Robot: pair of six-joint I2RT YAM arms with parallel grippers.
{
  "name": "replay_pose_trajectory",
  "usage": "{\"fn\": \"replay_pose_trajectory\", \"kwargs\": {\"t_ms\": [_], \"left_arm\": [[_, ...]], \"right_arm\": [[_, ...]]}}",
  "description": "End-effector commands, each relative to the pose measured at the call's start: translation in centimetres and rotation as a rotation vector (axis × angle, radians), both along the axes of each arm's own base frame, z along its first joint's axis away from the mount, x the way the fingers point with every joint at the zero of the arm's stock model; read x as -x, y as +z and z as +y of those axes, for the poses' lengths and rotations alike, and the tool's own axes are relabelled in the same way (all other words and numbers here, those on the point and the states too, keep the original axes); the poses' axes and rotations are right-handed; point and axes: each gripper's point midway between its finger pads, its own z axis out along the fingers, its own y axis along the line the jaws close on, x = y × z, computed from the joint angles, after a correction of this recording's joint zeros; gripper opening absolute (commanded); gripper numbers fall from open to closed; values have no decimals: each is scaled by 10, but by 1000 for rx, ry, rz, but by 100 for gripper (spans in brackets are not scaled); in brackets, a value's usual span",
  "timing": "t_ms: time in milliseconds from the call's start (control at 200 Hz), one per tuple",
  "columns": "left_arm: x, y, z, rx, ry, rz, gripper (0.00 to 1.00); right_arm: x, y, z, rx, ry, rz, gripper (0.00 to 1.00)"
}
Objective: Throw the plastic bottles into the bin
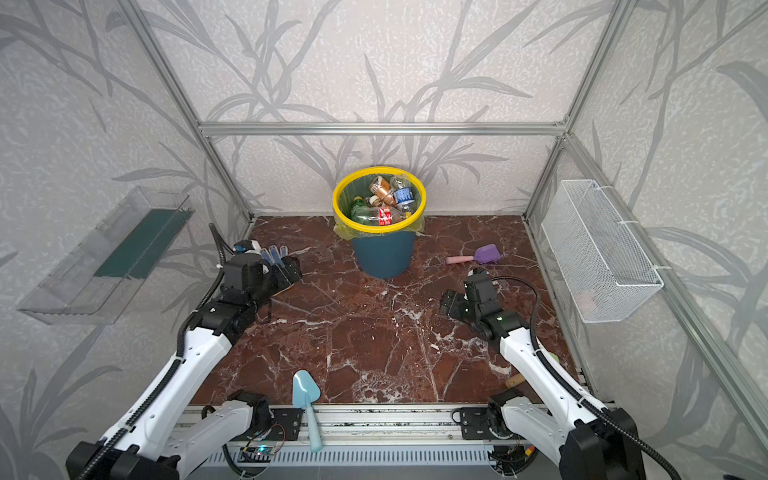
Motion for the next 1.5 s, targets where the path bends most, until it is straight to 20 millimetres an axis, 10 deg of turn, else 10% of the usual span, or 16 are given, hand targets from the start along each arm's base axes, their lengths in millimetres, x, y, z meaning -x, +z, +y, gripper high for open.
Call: {"fn": "replay_pose_trajectory", "kwargs": {"t_ms": [0, 320, 740, 1165, 1495], "left_arm": [[-5, 6, 46, -109, 198, -85, 100], [19, -72, 98, -270, 456, 47, 100], [37, -91, 117, -422, 520, 38, 100], [-53, -105, 72, -513, 105, 12, 100], [-61, -126, 64, -480, 14, -71, 100]], "right_arm": [[-26, 21, -28, 177, 26, -168, 88], [-36, 12, -83, 496, -47, -444, 99], [-75, -5, -99, 450, -117, -662, 99], [-105, -35, -70, 433, 83, -583, 99], [-105, -34, -67, 451, 80, -592, 99]]}}
